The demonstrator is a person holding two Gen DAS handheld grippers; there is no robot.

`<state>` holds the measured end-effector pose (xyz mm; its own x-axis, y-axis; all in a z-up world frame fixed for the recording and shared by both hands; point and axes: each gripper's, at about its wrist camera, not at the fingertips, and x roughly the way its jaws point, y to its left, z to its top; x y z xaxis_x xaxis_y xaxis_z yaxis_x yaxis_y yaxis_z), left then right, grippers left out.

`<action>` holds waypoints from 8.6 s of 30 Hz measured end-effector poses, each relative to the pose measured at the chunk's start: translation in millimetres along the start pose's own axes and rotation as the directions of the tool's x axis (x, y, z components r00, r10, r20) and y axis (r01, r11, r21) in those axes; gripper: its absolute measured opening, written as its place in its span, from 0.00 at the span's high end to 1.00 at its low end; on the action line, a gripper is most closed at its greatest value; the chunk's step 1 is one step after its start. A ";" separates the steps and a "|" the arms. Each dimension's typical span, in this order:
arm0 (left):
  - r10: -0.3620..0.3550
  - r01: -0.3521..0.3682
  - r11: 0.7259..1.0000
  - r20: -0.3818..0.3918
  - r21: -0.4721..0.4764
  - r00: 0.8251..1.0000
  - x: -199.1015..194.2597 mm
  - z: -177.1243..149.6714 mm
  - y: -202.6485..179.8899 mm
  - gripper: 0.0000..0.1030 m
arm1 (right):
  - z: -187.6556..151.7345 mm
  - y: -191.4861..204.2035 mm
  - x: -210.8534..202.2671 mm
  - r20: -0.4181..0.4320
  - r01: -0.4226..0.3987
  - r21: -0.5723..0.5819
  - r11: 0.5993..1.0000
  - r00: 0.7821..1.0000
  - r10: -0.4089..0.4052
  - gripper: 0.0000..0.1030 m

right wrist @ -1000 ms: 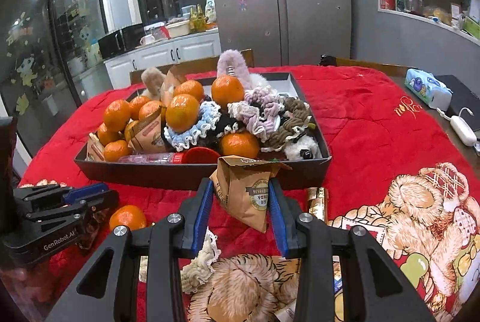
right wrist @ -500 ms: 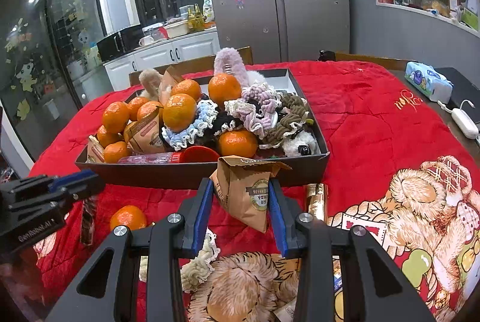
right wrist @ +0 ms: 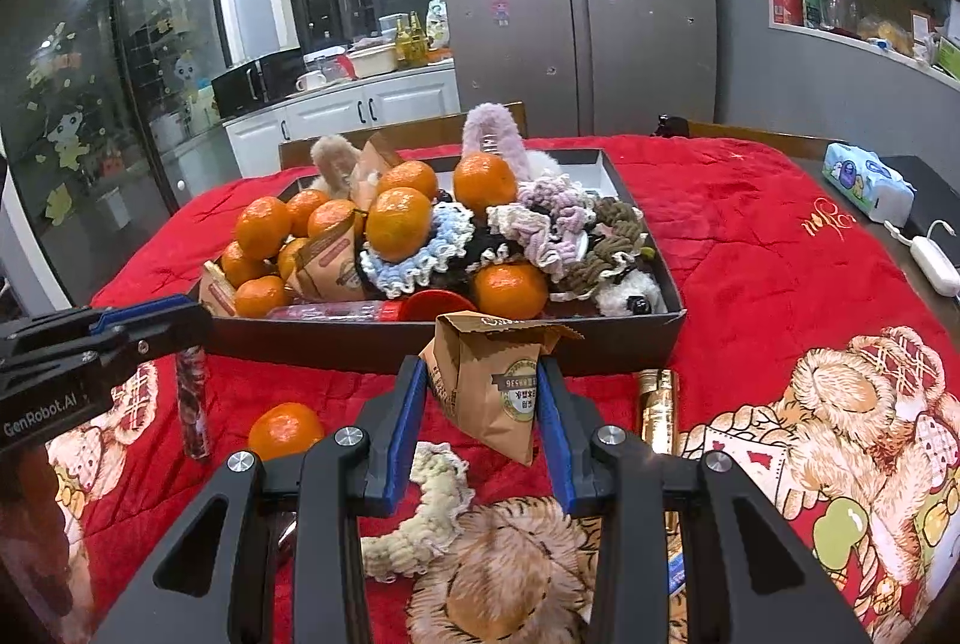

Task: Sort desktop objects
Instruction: 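Lift the candy bar and paper packet with both tools and carry them over the tray, then lower the candy bar and paper packet into the tray with both tools, then open both tools and withdraw them from the tray, then move the left tool to the loose orange while the right tool nears the gold box, then close the left tool on the orange while the right tool grasps the gold box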

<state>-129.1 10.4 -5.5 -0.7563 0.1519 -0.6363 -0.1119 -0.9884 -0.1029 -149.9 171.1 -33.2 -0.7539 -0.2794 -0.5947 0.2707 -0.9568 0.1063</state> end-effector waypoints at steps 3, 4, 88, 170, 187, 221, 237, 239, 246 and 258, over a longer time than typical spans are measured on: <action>-0.002 0.002 1.000 0.006 0.002 1.000 -2.1 1.4 0.2 0.82 | -0.1 3.9 -0.7 0.000 -0.011 -0.008 1.000 1.000 0.011 0.66; -0.004 0.004 1.000 0.006 0.002 1.000 -1.7 1.5 -0.7 0.82 | -0.5 5.2 -1.2 0.000 -0.012 -0.012 1.000 1.000 0.012 0.66; 0.005 -0.011 0.999 -0.166 -0.039 0.986 229.9 173.0 -10.7 0.82 | 152.1 -85.1 202.5 -0.295 -0.096 0.004 0.995 0.951 0.093 0.67; 0.134 -0.129 0.991 0.240 -0.036 0.961 -102.1 103.9 -23.5 0.00 | 122.9 -9.0 -100.3 0.181 -0.135 -0.135 0.982 0.971 0.158 0.00; 0.070 -0.075 0.997 0.119 0.034 0.990 -67.7 33.2 -36.0 0.00 | 21.8 -2.3 -92.8 0.111 -0.051 -0.191 0.980 0.991 0.074 0.00; 0.196 -0.183 0.978 -0.143 0.094 0.970 67.9 -21.7 -2.6 0.00 | -7.1 -59.8 13.7 -0.135 0.009 -0.079 0.997 0.991 -0.020 0.23; 0.074 -0.091 0.993 -0.202 -0.075 0.977 85.8 -20.0 18.8 0.00 | -10.4 -71.6 32.9 -0.240 0.023 -0.021 1.000 0.970 -0.027 0.36; 0.071 -0.088 0.993 -0.202 -0.076 0.977 86.6 -19.5 18.2 0.00 | -10.8 -70.9 32.1 -0.240 0.040 -0.026 0.999 0.970 -0.046 0.40; 0.072 -0.088 0.993 -0.202 -0.074 0.977 89.5 -17.7 15.2 0.00 | -10.3 -78.0 29.4 -0.230 0.095 -0.003 0.995 0.969 -0.093 0.63; 0.086 -0.081 0.996 -0.172 0.031 0.981 87.5 -14.5 -10.6 0.62 | -10.8 -78.9 26.0 -0.220 0.081 0.010 0.997 0.972 -0.077 0.80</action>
<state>-184.8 34.3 -71.2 -0.6407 0.0657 -0.7650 -0.0702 -0.9972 -0.0269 -184.3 240.2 -65.6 -0.6220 -0.1806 -0.7619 0.2031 -0.9769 0.0657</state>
